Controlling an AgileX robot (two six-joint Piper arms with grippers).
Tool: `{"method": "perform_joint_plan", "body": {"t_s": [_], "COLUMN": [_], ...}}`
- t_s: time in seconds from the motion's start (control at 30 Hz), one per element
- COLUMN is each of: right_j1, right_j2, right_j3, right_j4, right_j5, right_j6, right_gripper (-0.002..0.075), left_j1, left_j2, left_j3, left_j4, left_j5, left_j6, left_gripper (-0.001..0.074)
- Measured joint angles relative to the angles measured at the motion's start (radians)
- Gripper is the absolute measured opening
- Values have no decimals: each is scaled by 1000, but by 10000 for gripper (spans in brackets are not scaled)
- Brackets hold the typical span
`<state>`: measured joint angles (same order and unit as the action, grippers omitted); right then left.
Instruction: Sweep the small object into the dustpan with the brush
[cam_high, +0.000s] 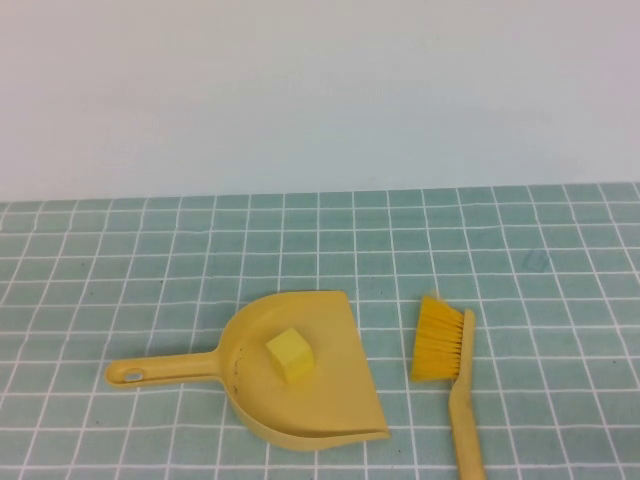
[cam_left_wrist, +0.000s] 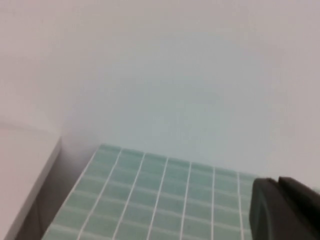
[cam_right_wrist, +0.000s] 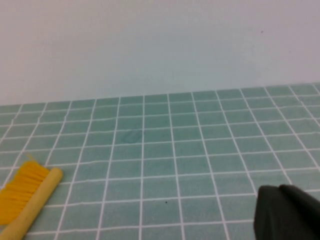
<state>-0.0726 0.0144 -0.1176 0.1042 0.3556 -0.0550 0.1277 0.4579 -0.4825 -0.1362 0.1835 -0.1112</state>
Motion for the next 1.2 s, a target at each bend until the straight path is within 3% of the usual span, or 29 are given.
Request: {"method": "perform_joint_plan", "body": {"t_s": [0.23, 0.43, 0.5, 0.7, 1.2], "right_j1": [0, 0, 10, 37, 37], "right_j2": [-24, -24, -24, -24, -27], "right_j3": [86, 141, 144, 144, 142], "right_j4": [2, 2, 2, 0, 0], "right_j5": [-29, -45, -43, -27, 7], "right_j6": [-50, -78, -79, -82, -90], "right_gripper": [-1, -1, -1, -1, -1], "left_j1": [0, 0, 0, 0, 0], "left_j2": [-222, -422, -479, -491, -489], "left_j3": [326, 524, 511, 518, 518], "left_j4": [-17, -15, -11, -27, -23], "left_j5": [-148, -170, -7, 122, 124], "left_j6": [-2, 44, 70, 63, 65], "left_gripper": [0, 0, 0, 0, 0]}}
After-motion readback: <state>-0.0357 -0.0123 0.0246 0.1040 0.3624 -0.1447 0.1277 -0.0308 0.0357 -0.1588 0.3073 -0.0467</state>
